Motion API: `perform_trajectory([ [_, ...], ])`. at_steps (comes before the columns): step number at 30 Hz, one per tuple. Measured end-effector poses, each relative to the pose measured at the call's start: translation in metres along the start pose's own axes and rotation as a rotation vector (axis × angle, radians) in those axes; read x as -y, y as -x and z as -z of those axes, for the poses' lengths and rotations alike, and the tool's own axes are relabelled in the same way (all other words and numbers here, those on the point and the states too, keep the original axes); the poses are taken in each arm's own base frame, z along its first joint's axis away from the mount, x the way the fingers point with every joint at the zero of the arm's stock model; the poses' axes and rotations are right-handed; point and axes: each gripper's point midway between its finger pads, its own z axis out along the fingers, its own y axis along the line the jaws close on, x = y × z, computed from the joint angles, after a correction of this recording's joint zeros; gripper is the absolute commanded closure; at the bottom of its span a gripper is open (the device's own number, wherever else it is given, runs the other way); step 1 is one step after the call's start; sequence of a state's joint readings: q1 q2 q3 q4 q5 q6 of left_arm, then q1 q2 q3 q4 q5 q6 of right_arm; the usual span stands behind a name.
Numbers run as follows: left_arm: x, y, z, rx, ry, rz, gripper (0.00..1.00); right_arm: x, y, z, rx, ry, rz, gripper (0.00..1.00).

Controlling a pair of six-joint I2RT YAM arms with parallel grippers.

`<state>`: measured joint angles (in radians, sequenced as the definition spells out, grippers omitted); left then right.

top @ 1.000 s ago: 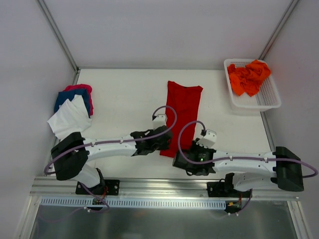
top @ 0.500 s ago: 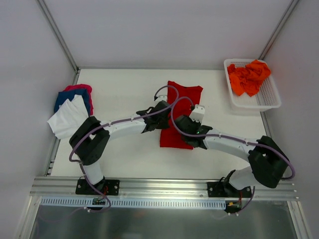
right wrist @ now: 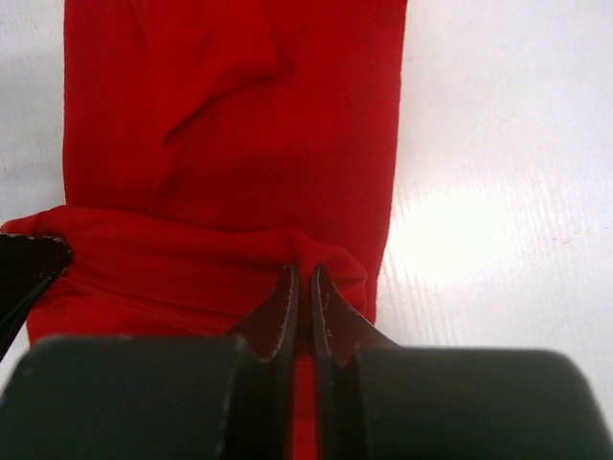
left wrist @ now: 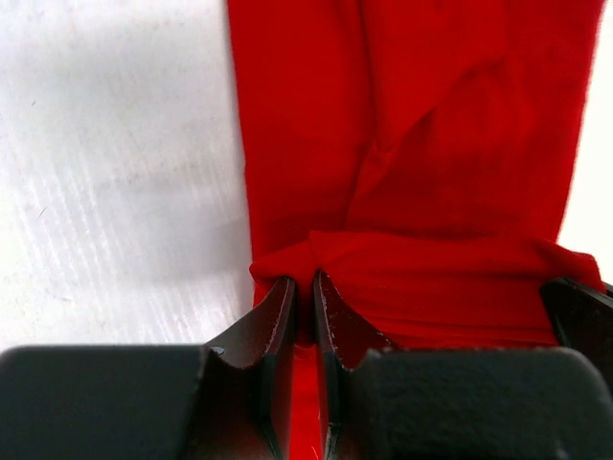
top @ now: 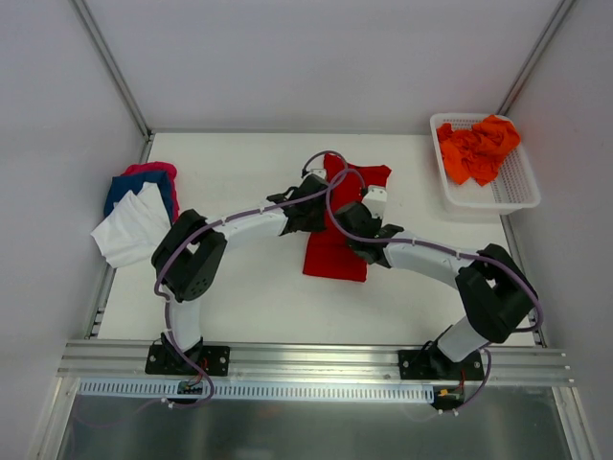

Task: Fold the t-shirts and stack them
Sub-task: Fold the tshirt

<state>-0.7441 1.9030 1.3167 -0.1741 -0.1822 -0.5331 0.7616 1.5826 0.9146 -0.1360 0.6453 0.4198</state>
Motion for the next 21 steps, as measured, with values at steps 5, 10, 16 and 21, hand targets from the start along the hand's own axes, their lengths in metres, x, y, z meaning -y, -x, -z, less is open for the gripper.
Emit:
perform_trajectory([
  [5, 0.011, 0.011, 0.002, 0.011, -0.038, -0.019, 1.00, 0.008, 0.015, 0.008, 0.022, 0.000, -0.001, 1.00],
  [10, 0.023, 0.025, 0.002, 0.028, -0.076, -0.029, 1.00, 0.017, 0.021, 0.006, 0.024, -0.021, -0.001, 1.00],
  [16, 0.024, 0.030, -0.008, 0.016, -0.091, -0.040, 1.00, 0.019, 0.029, 0.001, 0.025, -0.030, -0.006, 1.00],
  [21, 0.019, 0.038, -0.018, 0.012, -0.095, -0.034, 1.00, 0.016, 0.031, -0.011, 0.011, -0.046, -0.005, 1.00],
])
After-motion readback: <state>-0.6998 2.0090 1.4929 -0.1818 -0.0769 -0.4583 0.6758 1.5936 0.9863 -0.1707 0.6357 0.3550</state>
